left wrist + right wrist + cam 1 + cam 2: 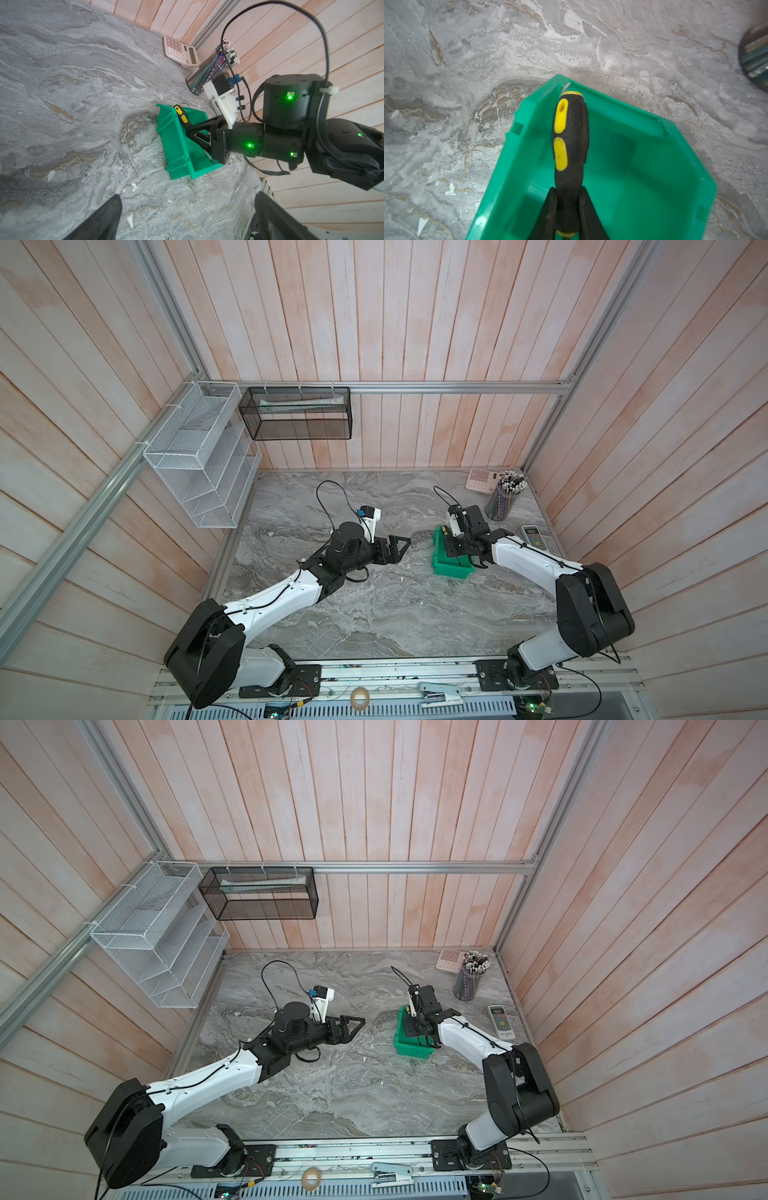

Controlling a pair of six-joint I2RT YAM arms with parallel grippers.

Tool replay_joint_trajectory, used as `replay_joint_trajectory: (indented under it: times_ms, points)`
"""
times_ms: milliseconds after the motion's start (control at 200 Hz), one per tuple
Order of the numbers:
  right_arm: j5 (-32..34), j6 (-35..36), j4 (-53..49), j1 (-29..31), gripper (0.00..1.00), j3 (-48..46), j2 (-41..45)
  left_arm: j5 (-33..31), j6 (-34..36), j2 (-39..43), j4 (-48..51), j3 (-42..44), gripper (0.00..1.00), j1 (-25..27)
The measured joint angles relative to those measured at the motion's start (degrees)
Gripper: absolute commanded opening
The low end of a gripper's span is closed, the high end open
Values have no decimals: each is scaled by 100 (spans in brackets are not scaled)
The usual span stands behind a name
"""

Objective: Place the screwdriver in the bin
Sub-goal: 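Carry the screwdriver over the green bin with the right gripper while the left draws back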

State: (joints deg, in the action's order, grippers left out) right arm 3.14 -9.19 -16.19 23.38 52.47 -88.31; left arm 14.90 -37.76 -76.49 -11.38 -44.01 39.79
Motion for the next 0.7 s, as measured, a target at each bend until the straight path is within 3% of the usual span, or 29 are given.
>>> replay_joint_trajectory:
  times_ms: [505,700]
  points:
    - [168,278,-234,549,5,597,-831,0,-13,-83,4,7,100,-33]
    - [-11,122,-173,669,6,1248,-1233,4,-120,190,52,330,100,-369]
